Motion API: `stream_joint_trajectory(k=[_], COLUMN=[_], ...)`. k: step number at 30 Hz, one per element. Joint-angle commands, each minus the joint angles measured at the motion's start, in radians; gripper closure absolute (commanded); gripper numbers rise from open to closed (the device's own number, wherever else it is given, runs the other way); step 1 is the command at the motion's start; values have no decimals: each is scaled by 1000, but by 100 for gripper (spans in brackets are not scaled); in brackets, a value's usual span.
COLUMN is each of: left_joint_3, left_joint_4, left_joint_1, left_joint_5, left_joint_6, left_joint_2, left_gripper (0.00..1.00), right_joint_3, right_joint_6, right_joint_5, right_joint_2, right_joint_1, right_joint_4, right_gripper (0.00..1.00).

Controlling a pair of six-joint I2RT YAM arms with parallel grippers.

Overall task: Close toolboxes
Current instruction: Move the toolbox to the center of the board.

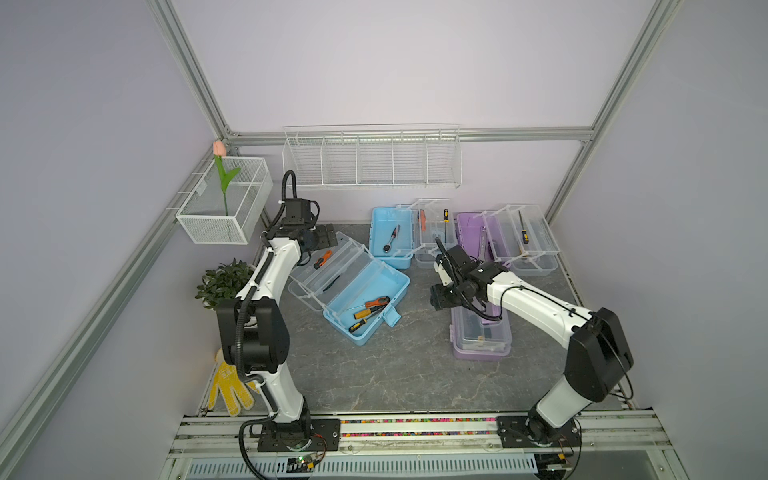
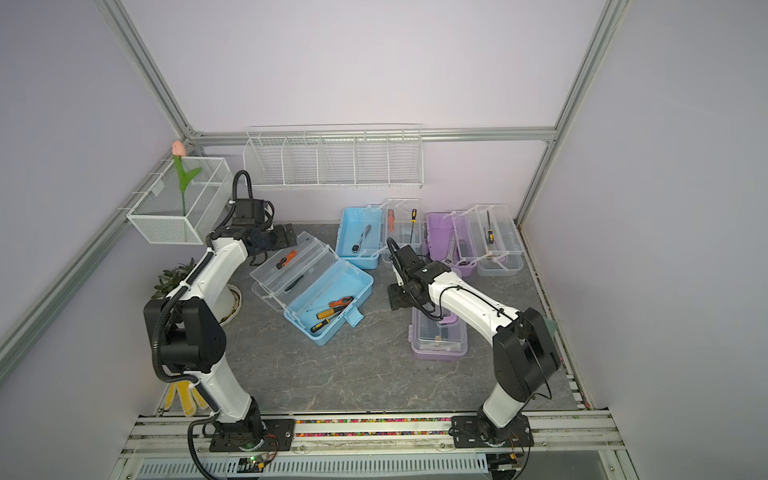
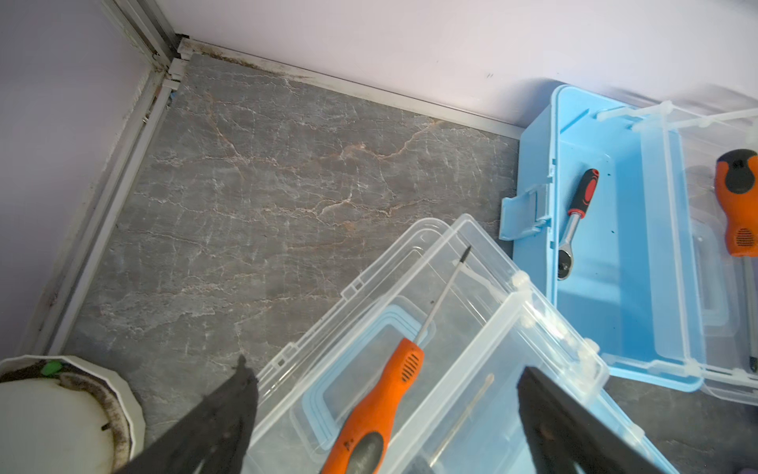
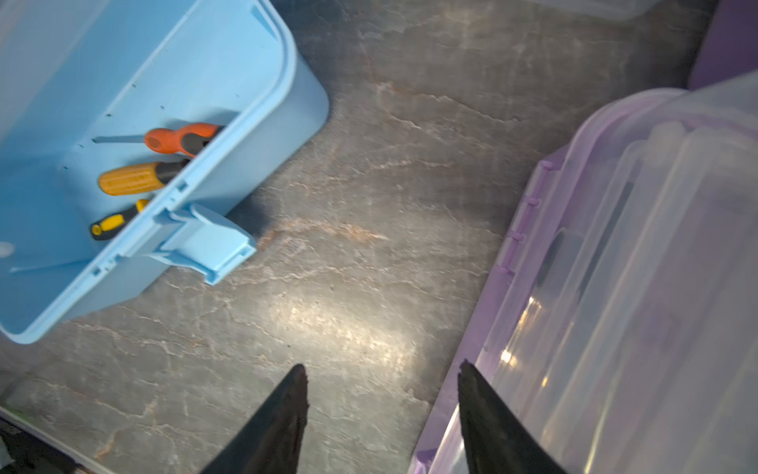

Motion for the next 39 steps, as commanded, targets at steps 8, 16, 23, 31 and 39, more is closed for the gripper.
stream_joint_trajectory(k=[8,16,23,31,39], left_joint_3=[12,-247,-520,-634,-583], left_joint_4=[-51,50,166,199,36], left_joint_1=[50,48,-29,-131,-127], left_joint_5=[78,202,207,244,36], left_joint_6=[34,-115,-248,-322,-213], left_joint_2=[103,-43,-289,-483,-594], left_gripper=[0,0,1,1,1], right_joint_3=[-67,-61,-39,-10,-22], right_joint_6=[-3,18,79,159,171], right_joint_5=[-78,-115,-130,-129,-64], right_joint_2=[-146,-123,-46,60,89], right_joint_1=[13,16,47,40,11], right_joint_4=[-41,-3,66,141,121], right_gripper=[33,31,31,31,32])
